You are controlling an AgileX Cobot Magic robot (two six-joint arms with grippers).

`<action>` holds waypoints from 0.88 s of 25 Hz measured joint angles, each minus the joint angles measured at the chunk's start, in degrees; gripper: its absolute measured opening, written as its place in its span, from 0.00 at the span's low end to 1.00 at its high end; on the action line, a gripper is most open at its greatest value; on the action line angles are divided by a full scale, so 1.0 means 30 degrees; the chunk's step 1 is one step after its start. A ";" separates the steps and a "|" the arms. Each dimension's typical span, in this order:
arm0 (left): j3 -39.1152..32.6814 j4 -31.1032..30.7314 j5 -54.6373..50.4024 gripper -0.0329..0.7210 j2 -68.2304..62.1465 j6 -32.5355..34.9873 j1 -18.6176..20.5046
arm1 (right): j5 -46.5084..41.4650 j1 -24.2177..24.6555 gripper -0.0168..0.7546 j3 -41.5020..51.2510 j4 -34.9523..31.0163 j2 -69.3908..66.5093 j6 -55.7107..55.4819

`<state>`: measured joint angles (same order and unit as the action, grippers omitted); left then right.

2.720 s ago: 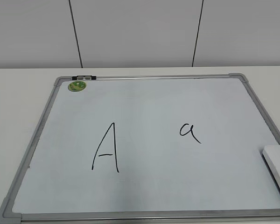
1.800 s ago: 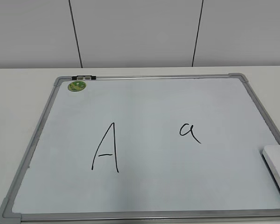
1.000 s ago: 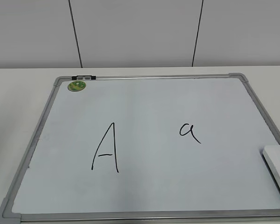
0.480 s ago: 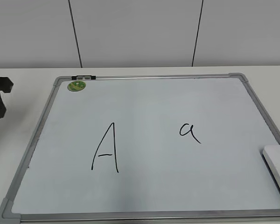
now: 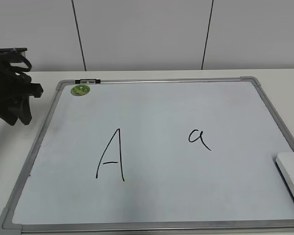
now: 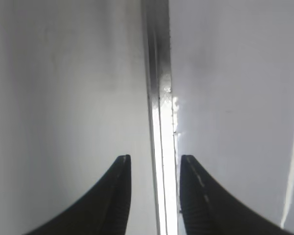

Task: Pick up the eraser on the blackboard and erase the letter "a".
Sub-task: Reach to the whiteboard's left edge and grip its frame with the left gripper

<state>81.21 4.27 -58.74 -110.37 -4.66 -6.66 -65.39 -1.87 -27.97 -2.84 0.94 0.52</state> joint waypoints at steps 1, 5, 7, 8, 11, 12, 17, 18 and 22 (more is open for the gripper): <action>0.0238 0.0000 -0.0148 0.36 -0.0238 0.0014 0.0000 | 0.0000 0.0000 0.71 0.0000 0.0000 0.0000 0.0000; 0.0676 0.0000 -0.0282 0.36 -0.1104 0.0044 0.0000 | 0.0000 0.0000 0.71 0.0000 0.0000 0.0000 0.0000; 0.0756 0.0000 -0.0282 0.36 -0.1521 0.0044 0.0000 | 0.0000 0.0000 0.71 0.0000 0.0000 0.0000 0.0000; 0.0756 0.0000 -0.0282 0.37 -0.1708 0.0044 0.0000 | 0.0000 0.0000 0.71 0.0000 0.0000 0.0000 0.0000; 0.0756 0.0000 -0.0282 0.36 -0.2371 0.0057 0.0000 | 0.0000 0.0000 0.71 0.0000 0.0000 0.0000 0.0000; 0.0756 0.0031 -0.0282 0.36 -0.2527 0.0057 0.0000 | 0.0000 0.0000 0.71 0.0000 0.0000 0.0000 0.0000; 0.0756 0.0072 -0.0063 0.37 -0.3099 0.0057 0.0000 | 0.0000 0.0000 0.71 0.0000 0.0000 0.0000 0.0000; 0.0756 0.0072 0.0017 0.37 -0.3183 0.0057 0.0000 | 0.0000 0.0000 0.71 0.0000 0.0000 0.0000 0.0000; 0.0756 0.0076 0.0560 0.36 -0.3347 0.0087 0.0000 | 0.0000 0.0000 0.71 0.0000 0.0000 0.0000 0.0000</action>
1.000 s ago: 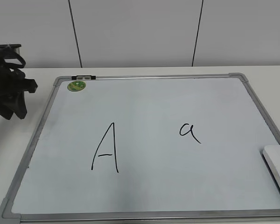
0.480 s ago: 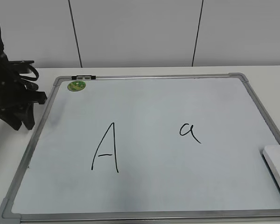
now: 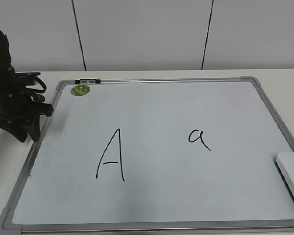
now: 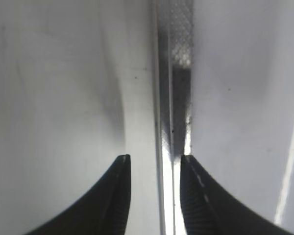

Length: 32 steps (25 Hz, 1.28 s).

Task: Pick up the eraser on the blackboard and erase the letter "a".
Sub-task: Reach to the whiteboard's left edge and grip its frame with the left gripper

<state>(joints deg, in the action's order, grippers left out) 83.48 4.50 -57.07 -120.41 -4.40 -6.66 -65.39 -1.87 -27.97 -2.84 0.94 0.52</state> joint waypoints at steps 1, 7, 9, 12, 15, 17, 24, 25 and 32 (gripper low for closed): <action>0.0000 0.0000 0.0096 0.37 -0.0032 0.0000 0.0000 | 0.0000 0.0000 0.71 0.0000 0.0000 0.0000 0.0000; 0.0018 0.0106 0.0219 0.36 -0.0623 0.0000 0.0000 | 0.0000 0.0000 0.71 0.0000 0.0000 0.0000 0.0000; 0.0094 0.0182 0.0219 0.36 -0.0684 0.0000 0.0000 | 0.0000 0.0000 0.71 0.0000 0.0000 0.0000 0.0000; 0.0144 0.0304 0.0219 0.36 -0.0717 0.0000 0.0000 | 0.0000 0.0000 0.71 0.0000 0.0000 0.0000 0.0000; 0.0144 0.0448 0.0219 0.35 -0.0717 0.0000 0.0000 | 0.0000 0.0000 0.71 0.0000 0.0000 0.0000 0.0000; 0.0144 0.0561 0.0219 0.28 -0.0731 0.0000 0.0000 | 0.0000 0.0000 0.71 0.0000 0.0000 0.0000 0.0000; 0.0163 0.0833 0.0219 0.08 -0.0761 0.0000 0.0000 | 0.0000 0.0000 0.71 0.0000 0.0000 0.0000 0.0000; 0.0163 0.0833 0.0219 0.08 -0.0761 0.0000 0.0000 | 0.0000 0.0000 0.71 0.0000 0.0000 0.0000 0.0000; 0.0163 0.0833 0.0184 0.08 -0.0761 0.0000 0.0000 | 0.0000 0.0000 0.71 0.0000 0.0000 0.0000 0.0000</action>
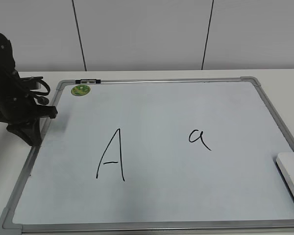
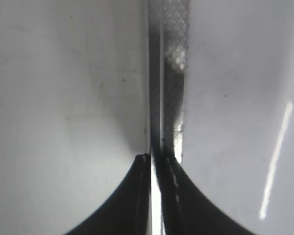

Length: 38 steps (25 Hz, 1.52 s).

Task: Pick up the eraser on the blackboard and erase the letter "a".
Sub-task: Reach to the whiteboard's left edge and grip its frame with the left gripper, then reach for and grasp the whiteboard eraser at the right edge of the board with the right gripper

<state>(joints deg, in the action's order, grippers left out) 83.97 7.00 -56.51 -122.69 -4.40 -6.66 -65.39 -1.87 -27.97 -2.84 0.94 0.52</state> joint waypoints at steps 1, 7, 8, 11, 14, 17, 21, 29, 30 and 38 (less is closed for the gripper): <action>0.0000 0.0000 0.0000 0.08 0.0000 0.0000 0.0000 | 0.0000 0.0000 0.71 0.0000 0.0000 0.0000 0.0000; 0.0000 -0.0038 0.0000 0.08 0.0000 0.0000 0.0000 | 0.0000 0.0000 0.71 -0.0180 0.0000 -0.2041 0.0000; 0.0000 -0.0038 0.0000 0.08 0.0000 0.0000 0.0000 | 0.0000 0.0000 0.71 -0.0349 0.0000 -0.3147 0.0000; 0.0000 -0.0038 0.0000 0.08 0.0000 0.0000 0.0000 | 0.0054 0.0000 0.71 -0.0862 0.0000 -0.6003 0.0000; 0.0000 -0.0038 0.0000 0.08 0.0000 0.0000 0.0000 | 0.0169 -0.0077 0.71 -0.1528 0.0000 -0.8886 0.0000; 0.0000 -0.0038 0.0000 0.08 0.0000 0.0000 0.0000 | 0.0328 -0.0363 0.72 -0.2442 0.0000 -1.1633 0.0277; 0.0000 -0.0038 0.0000 0.08 0.0000 0.0000 0.0000 | 0.0951 -0.0444 0.80 -0.3305 0.0124 -1.4551 0.0737; 0.0000 -0.0038 0.0000 0.08 0.0000 0.0000 0.0000 | 0.3198 -0.0444 0.88 -0.3757 0.1092 -1.9507 0.0833; 0.0000 -0.0038 0.0000 0.08 0.0000 0.0000 0.0000 | 0.3372 -0.0444 0.88 -0.3782 0.1108 -2.0213 0.0833; 0.0027 -0.0038 0.0000 0.08 0.0000 0.0000 0.0000 | 0.4021 -0.0444 0.88 -0.5596 0.0947 -2.4972 0.0875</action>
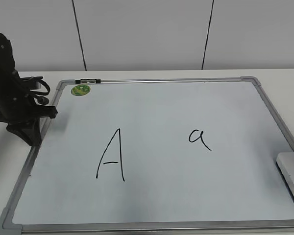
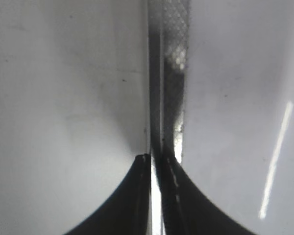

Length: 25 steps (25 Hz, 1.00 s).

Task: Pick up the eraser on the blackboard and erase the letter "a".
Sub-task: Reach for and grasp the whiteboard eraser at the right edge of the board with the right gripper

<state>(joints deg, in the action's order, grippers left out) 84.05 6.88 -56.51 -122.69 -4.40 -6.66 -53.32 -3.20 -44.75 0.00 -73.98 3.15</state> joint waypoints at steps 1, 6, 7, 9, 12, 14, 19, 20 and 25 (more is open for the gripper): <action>0.0000 0.0000 0.0000 0.08 0.0000 0.0000 0.0000 | 0.0000 0.0000 0.88 -0.0338 0.0000 -0.0570 0.0000; 0.0000 0.0000 -0.0034 0.08 0.0000 0.0000 0.0000 | -0.0373 0.0000 0.88 -0.1826 -0.0377 -0.3262 -0.0040; 0.0000 0.0000 -0.0034 0.08 0.0000 0.0000 0.0000 | -0.0367 0.0000 0.88 -0.1972 -0.0418 -0.3678 -0.0040; 0.0000 0.0000 -0.0034 0.08 0.0000 0.0000 0.0000 | -0.0379 0.0131 0.88 -0.2143 -0.0511 -0.4269 -0.0040; 0.0000 0.0000 -0.0034 0.08 0.0000 0.0000 0.0000 | -0.0379 0.0966 0.88 -0.2172 -0.1063 -0.4696 -0.0040; 0.0000 0.0000 -0.0034 0.08 0.0000 0.0000 0.0000 | -0.0193 0.1644 0.88 -0.2172 -0.1282 -0.4731 -0.0040; 0.0000 0.0000 -0.0034 0.09 0.0000 0.0000 0.0000 | 0.0093 0.1918 0.87 -0.2217 -0.1434 -0.5135 0.0444; 0.0000 0.0000 -0.0034 0.09 0.0000 0.0000 0.0000 | 0.0167 0.1918 0.87 -0.2217 -0.1434 -0.5293 0.0495; 0.0000 0.0000 -0.0034 0.09 0.0000 0.0000 0.0000 | 0.0479 0.1918 0.87 -0.2350 -0.1192 -0.6145 0.0536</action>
<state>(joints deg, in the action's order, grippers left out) 84.05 6.88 -56.61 -122.69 -4.40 -6.66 -51.89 2.55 -51.80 -3.58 -92.41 4.75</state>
